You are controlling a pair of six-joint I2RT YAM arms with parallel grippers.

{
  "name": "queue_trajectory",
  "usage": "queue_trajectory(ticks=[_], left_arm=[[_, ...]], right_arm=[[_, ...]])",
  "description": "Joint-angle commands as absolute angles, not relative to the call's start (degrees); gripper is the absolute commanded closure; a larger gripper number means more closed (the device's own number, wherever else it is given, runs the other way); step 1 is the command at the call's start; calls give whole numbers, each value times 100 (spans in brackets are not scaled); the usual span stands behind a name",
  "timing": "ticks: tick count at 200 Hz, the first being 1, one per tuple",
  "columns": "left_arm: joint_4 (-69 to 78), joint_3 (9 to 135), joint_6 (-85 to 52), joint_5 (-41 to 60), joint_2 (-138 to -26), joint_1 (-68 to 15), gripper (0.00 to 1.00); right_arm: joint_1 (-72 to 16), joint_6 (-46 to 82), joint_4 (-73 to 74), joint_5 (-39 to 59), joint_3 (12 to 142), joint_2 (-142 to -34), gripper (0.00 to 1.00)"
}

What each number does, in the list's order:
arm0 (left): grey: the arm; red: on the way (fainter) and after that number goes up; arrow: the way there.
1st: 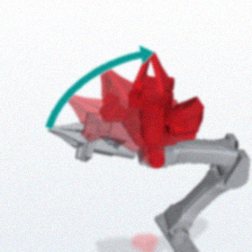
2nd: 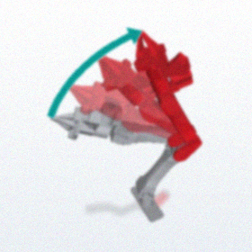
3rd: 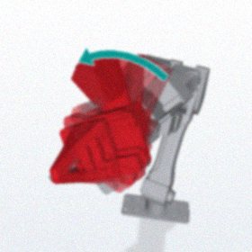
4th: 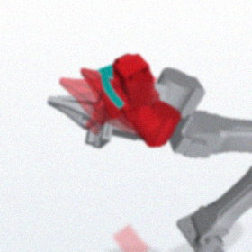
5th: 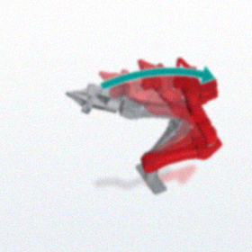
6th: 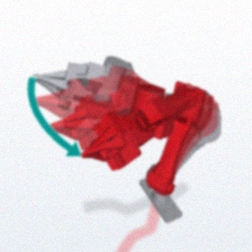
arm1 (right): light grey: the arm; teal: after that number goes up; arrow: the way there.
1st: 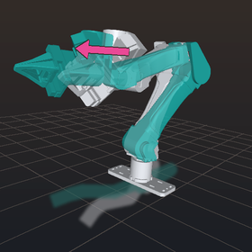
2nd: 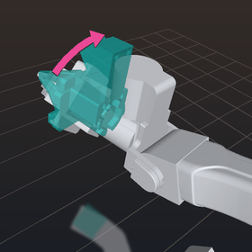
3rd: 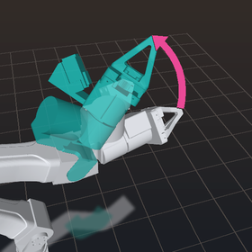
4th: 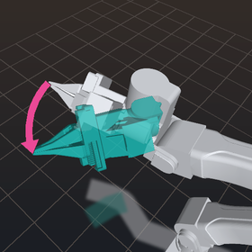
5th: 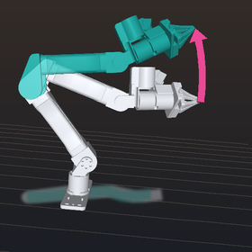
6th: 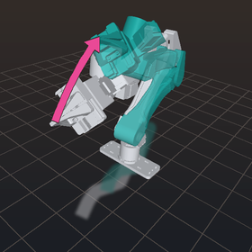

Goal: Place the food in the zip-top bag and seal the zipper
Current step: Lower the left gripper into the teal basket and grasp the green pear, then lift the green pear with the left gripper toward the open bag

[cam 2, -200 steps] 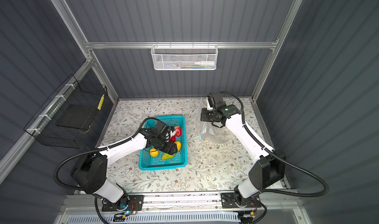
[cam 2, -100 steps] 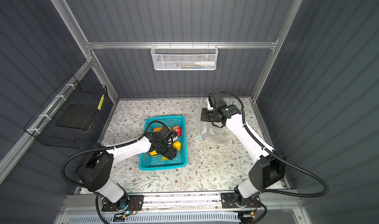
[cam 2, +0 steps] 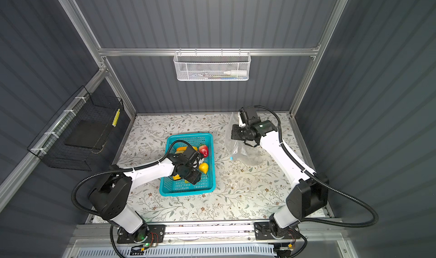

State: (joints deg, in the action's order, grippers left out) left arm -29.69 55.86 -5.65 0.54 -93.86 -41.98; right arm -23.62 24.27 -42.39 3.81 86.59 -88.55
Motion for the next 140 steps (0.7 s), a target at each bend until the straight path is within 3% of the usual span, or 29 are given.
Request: queue_trajectory(ticks=[1,77,140], left_arm=[[-3055,5642,-718,31,-9121,-4217,55],[-3033,7060,-1424,277,-8171,-4209,58],[-574,7542,-2758,918,-8068,-4209,61]], right_arm=[[-2305,2494,-4429,501,8778,-8798,100],[-2171,2783,-4289,965,8954,-8807,100],[-2158,3202,-4216,1137,9096,-8796,100]])
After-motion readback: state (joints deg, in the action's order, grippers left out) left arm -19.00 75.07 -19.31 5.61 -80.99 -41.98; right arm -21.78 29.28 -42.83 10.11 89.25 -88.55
